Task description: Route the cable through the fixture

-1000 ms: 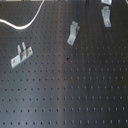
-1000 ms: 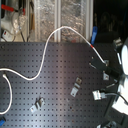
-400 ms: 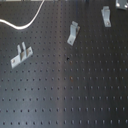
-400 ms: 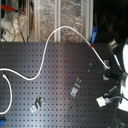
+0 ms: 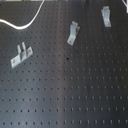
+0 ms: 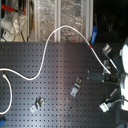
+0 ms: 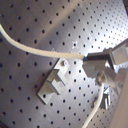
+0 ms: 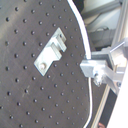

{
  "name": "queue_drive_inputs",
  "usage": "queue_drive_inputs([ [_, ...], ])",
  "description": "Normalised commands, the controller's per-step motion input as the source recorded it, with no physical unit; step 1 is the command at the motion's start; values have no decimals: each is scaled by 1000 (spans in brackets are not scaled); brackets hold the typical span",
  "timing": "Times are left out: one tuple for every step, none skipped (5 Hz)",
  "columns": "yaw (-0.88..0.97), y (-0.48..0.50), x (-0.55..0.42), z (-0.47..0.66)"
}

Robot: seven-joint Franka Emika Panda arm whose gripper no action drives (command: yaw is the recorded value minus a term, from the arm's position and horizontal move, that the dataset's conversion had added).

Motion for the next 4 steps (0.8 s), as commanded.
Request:
queue_drive_inputs([
  [-999, -2, 2, 203],
  [0, 23, -2, 0],
  [-146, 78, -94, 489],
  [-154, 26, -164, 542],
])
